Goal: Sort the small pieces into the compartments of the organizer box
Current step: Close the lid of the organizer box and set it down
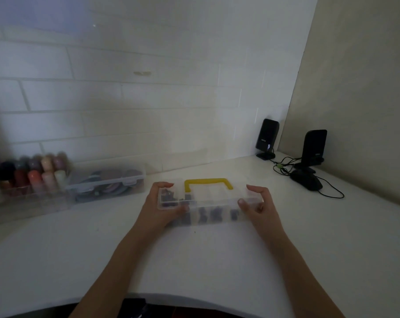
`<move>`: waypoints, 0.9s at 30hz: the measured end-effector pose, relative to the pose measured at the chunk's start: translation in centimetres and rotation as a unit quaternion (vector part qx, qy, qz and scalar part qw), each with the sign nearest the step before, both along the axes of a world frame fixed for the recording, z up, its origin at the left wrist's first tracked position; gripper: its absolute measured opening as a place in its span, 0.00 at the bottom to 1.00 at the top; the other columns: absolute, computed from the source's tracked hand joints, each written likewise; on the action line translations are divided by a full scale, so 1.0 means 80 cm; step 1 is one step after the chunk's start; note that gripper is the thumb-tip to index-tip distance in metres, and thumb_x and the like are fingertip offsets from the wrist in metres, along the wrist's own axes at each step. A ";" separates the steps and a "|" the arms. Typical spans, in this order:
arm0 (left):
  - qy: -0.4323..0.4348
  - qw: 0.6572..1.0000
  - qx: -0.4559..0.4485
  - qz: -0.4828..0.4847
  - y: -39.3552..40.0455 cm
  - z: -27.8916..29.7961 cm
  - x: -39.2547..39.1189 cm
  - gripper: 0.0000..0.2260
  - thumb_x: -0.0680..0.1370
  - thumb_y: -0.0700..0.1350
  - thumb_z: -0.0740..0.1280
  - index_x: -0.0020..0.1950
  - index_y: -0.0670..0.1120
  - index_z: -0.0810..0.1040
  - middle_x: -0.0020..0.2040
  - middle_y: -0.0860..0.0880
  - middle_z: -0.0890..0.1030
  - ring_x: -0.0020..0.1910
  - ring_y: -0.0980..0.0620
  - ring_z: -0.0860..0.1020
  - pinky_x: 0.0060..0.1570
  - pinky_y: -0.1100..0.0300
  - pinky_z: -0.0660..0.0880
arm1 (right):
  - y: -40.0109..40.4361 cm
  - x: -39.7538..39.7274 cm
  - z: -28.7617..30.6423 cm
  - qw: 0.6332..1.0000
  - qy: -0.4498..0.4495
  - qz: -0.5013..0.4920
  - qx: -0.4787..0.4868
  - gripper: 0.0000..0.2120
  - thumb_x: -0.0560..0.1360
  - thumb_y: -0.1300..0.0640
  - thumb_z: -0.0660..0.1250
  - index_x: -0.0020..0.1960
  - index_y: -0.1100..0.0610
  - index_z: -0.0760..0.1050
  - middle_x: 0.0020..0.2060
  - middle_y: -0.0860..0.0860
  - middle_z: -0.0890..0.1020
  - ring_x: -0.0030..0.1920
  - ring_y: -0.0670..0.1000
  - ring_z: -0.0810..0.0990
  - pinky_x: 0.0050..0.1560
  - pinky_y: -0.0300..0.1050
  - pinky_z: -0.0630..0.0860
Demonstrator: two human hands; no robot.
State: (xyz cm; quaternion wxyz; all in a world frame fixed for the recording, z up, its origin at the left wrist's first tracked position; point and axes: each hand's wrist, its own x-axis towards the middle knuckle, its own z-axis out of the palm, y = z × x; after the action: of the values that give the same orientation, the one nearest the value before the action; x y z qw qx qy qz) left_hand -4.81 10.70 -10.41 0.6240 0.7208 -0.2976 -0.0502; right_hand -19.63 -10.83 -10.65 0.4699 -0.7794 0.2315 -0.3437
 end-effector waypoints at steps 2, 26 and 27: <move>-0.018 0.999 -0.006 0.033 -0.001 -0.001 -0.007 0.24 0.66 0.43 0.79 0.56 0.52 0.71 0.50 0.56 0.76 0.43 0.64 0.78 0.36 0.75 0.71 | 0.003 -0.001 0.000 1.000 -0.003 -0.007 -0.005 0.16 0.70 0.49 0.71 0.55 0.40 0.70 0.27 0.51 0.66 0.27 0.47 0.65 0.31 0.39 0.64; -0.556 0.778 0.204 0.208 -0.020 -0.014 -0.039 0.23 0.74 0.52 0.66 0.69 0.47 0.74 0.73 0.41 0.69 0.74 0.43 0.64 0.69 0.37 0.58 | 0.041 0.007 -0.006 0.886 0.127 -0.119 -0.429 0.32 0.77 0.38 0.45 0.76 0.50 0.47 0.76 0.50 0.47 0.76 0.51 0.45 0.73 0.56 0.41; -0.560 0.780 0.199 0.196 -0.025 -0.014 -0.040 0.25 0.74 0.52 0.66 0.70 0.46 0.73 0.73 0.42 0.68 0.73 0.43 0.65 0.70 0.37 0.59 | 0.040 0.013 -0.007 0.880 0.133 -0.098 -0.445 0.32 0.77 0.37 0.43 0.76 0.51 0.47 0.76 0.48 0.47 0.76 0.49 0.46 0.73 0.56 0.42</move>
State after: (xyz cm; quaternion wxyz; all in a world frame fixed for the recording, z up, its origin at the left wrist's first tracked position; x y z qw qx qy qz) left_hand -8.02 8.66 -11.50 0.1861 0.7726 -0.4308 0.4276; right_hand -18.62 -7.60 -11.22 0.0026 -0.9183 0.1898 -0.3475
